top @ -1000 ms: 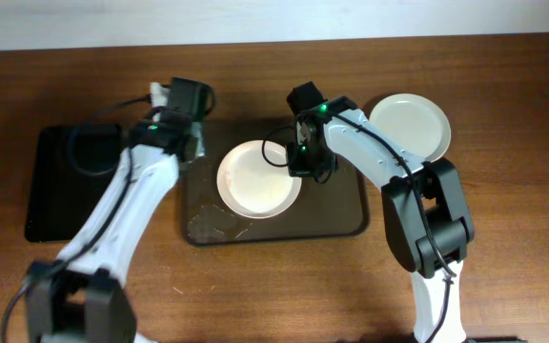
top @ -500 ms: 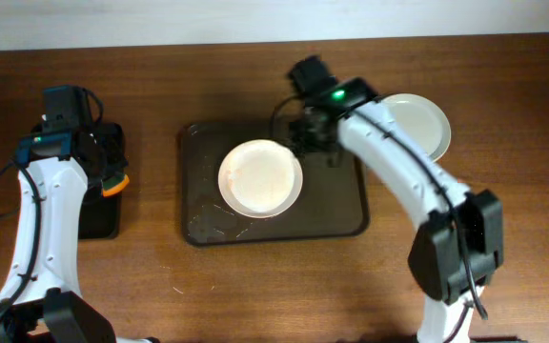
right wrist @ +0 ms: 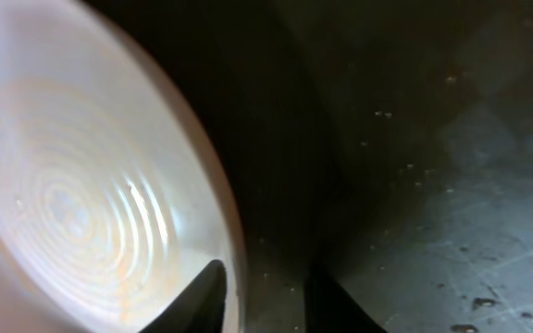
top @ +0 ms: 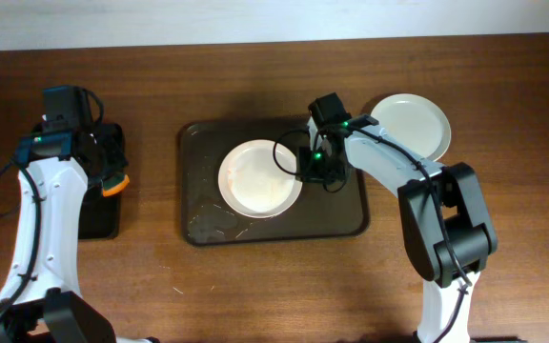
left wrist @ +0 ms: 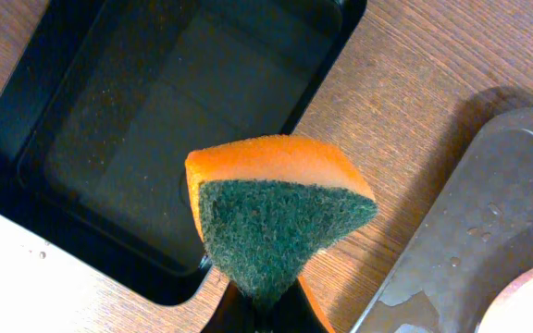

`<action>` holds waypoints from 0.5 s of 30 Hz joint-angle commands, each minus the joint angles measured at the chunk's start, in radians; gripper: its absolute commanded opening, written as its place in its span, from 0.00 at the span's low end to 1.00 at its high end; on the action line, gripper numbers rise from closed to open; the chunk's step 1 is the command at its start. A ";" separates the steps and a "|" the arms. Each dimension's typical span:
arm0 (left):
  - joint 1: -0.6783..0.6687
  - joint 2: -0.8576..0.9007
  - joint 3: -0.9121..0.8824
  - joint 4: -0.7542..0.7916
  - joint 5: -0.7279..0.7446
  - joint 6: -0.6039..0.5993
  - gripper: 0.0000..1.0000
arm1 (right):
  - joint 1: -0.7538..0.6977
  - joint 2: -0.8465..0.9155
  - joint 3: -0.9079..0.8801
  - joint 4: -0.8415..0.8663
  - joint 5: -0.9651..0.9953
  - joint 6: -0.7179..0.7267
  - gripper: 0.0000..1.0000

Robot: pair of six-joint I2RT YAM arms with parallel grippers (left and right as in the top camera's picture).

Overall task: Clean dirty plates on tray and stack at the side
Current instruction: 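Lift the plate with the right gripper and place it on the stack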

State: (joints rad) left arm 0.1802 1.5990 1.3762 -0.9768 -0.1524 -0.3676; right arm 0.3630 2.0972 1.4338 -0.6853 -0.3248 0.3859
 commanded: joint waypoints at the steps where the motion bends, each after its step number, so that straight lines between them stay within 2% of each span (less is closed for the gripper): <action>1: 0.002 -0.004 -0.001 0.003 0.007 -0.013 0.00 | 0.015 0.041 -0.012 0.002 0.095 0.016 0.04; 3: 0.002 -0.004 -0.001 0.002 0.008 -0.013 0.00 | 0.026 0.040 0.024 -0.024 0.107 0.016 0.04; 5: 0.002 -0.004 -0.001 0.003 0.007 -0.014 0.00 | 0.052 0.024 0.113 -0.130 0.297 0.016 0.04; 8: 0.002 -0.004 -0.001 0.003 0.007 -0.013 0.00 | 0.201 -0.036 0.343 -0.364 0.830 0.011 0.04; 9: 0.002 -0.004 -0.001 0.003 0.007 -0.013 0.00 | 0.248 -0.037 0.402 -0.402 0.919 -0.010 0.04; 11: 0.002 -0.004 -0.001 0.002 0.007 -0.013 0.00 | 0.353 -0.037 0.474 -0.426 1.139 -0.045 0.04; 12: 0.002 -0.004 -0.001 0.003 0.007 -0.013 0.00 | 0.422 -0.037 0.484 -0.420 1.328 -0.066 0.04; 15: 0.002 -0.004 -0.001 0.003 0.007 -0.013 0.00 | 0.534 -0.037 0.484 -0.416 1.658 -0.103 0.04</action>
State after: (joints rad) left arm 0.1802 1.5990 1.3762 -0.9764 -0.1524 -0.3676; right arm 0.8520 2.0804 1.8946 -1.1019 1.0210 0.3241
